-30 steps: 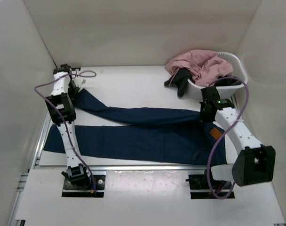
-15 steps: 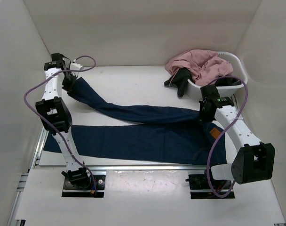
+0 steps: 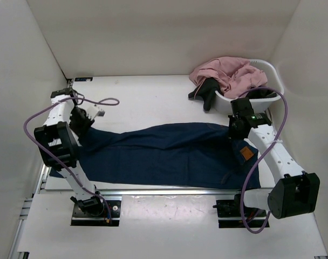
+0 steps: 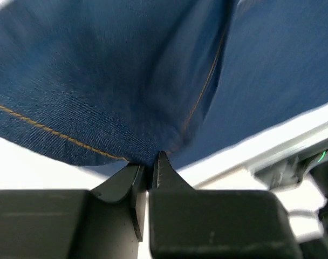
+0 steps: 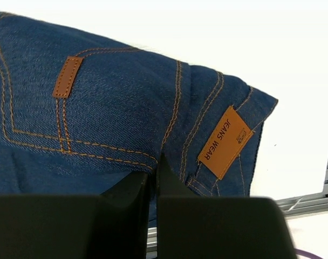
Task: Fold and stack the trousers
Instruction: Fold the trousers
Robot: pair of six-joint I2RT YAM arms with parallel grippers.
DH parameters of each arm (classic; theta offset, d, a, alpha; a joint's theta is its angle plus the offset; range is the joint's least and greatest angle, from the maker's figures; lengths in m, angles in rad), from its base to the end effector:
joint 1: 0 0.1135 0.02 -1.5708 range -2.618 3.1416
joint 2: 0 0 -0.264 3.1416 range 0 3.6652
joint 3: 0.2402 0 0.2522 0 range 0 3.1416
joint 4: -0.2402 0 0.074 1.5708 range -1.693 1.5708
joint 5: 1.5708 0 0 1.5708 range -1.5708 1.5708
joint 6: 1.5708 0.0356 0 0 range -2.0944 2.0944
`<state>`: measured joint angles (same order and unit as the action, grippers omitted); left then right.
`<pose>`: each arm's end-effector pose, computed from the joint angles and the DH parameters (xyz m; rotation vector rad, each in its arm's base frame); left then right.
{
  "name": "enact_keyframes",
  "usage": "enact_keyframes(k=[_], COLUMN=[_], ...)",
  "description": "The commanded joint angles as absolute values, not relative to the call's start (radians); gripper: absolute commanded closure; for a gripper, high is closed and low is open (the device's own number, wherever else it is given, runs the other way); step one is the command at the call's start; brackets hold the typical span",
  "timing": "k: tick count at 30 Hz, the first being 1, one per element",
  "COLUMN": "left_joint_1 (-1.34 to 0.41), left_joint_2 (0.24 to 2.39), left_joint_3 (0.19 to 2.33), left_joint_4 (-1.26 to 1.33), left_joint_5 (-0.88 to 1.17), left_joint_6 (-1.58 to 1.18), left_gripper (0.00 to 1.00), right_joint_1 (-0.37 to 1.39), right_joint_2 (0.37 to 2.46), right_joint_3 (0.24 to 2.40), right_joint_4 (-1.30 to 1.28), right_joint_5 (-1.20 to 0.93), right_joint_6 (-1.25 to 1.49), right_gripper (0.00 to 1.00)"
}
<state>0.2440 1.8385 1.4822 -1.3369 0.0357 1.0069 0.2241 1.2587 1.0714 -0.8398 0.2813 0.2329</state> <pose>0.3176 0.0778 0.2301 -1.1358 -2.8408 0.1540 0.2428 0.0452 0.2855 0.1117 2.5446 -0.1903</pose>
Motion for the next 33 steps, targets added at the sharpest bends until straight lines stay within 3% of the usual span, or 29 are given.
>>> enact_keyframes(k=[1, 7, 11, 16, 21, 27, 28, 29, 30, 32, 33], left_joint_1=[0.206, 0.207, 0.334, 0.357, 0.357, 0.377, 0.377, 0.377, 0.377, 0.358, 0.341], left_joint_2=[1.784, 1.778, 1.969, 2.277, 2.292, 2.256, 2.256, 2.219, 2.200, 2.137, 2.110], left_joint_3=[1.571, 1.591, 1.820, 2.196, 2.186, 2.144, 2.145, 2.126, 2.111, 2.062, 2.039], left_joint_4=[-1.319, -1.319, -1.319, -1.232, -1.063, -0.953, -0.953, -0.953, -0.953, -0.969, -0.980], left_joint_5=[0.407, 0.416, 0.495, 0.580, 0.627, 0.560, 0.580, 0.589, 0.589, 0.601, 0.585], left_joint_6=[0.992, 0.910, 0.679, 0.416, 0.230, 0.190, 0.222, 0.235, 0.247, 0.307, 0.333], left_gripper=[0.86, 0.86, 0.86, 0.86, 0.86, 0.71, 0.74, 0.86, 0.86, 0.86, 0.86], right_joint_1=[0.259, 0.310, 0.319, 0.305, 0.293, 0.293, 0.293, 0.293, 0.293, 0.293, 0.308], right_joint_2=[1.232, 1.232, 1.232, 1.267, 1.267, 1.244, 1.244, 1.235, 1.235, 1.244, 1.255], right_joint_3=[1.104, 1.114, 1.104, 1.104, 1.095, 1.060, 1.060, 1.060, 1.060, 1.072, 1.094], right_joint_4=[-0.848, -0.870, -0.861, -0.893, -0.893, -0.884, -0.896, -0.914, -0.914, -0.962, -0.962], right_joint_5=[0.291, 0.342, 0.391, 0.537, 0.519, 0.494, 0.494, 0.494, 0.505, 0.496, 0.495], right_joint_6=[0.261, 0.291, 0.339, 0.446, 0.479, 0.488, 0.488, 0.488, 0.479, 0.450, 0.440], right_gripper=[1.00, 1.00, 1.00, 1.00, 1.00, 1.00, 1.00, 0.90, 0.68, 0.01, 0.01])
